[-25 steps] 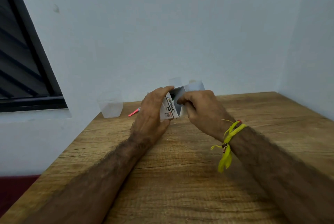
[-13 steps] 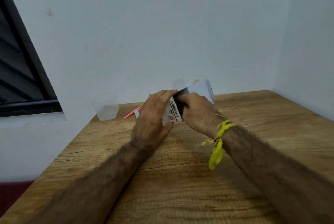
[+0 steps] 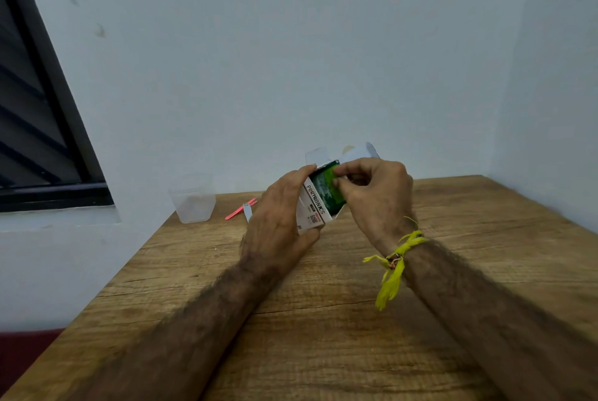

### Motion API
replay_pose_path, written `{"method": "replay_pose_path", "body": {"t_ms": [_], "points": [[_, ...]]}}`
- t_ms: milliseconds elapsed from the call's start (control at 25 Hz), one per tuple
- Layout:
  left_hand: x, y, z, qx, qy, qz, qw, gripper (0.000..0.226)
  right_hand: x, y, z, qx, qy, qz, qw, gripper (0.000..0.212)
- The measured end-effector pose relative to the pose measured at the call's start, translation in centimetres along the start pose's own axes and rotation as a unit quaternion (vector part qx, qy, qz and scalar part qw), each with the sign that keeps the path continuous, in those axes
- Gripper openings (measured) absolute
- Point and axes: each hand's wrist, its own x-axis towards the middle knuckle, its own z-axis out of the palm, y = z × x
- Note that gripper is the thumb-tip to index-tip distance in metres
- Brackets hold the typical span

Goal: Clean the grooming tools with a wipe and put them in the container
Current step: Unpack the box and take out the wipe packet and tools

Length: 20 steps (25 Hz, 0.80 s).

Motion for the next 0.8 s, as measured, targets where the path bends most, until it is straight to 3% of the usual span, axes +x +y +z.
{"method": "replay_pose_path", "body": {"t_ms": [240,400,520,640,800], "points": [[0.1,-1.1,0.0,0.012,0.022,-0.056,0.998,0.101,1.0,-1.3,-1.3,0.086,0.095,-0.035,0.991,0.016],[0.3,-1.4,-0.4,-0.018,0.033,-0.097,0.995,0.099,2.8,-1.6,-2.9,0.233,0.187,-0.014,0.954,0.008],[0.5,-0.7,-0.5,-0.074,0.024,-0.120,0.990,0.110,3.8,-0.5,-3.3,0.262,0.219,0.020,0.940,0.008],[0.6,0.2,-0.6,-0.102,0.020,-0.137,0.985,0.118,3.9,1.4,-3.0,0.170,0.199,0.040,0.964,0.015],[0.3,0.2,-0.4,-0.043,0.016,-0.079,0.996,0.096,3.5,2.5,-2.0,0.102,0.093,0.064,0.988,0.019]]}}
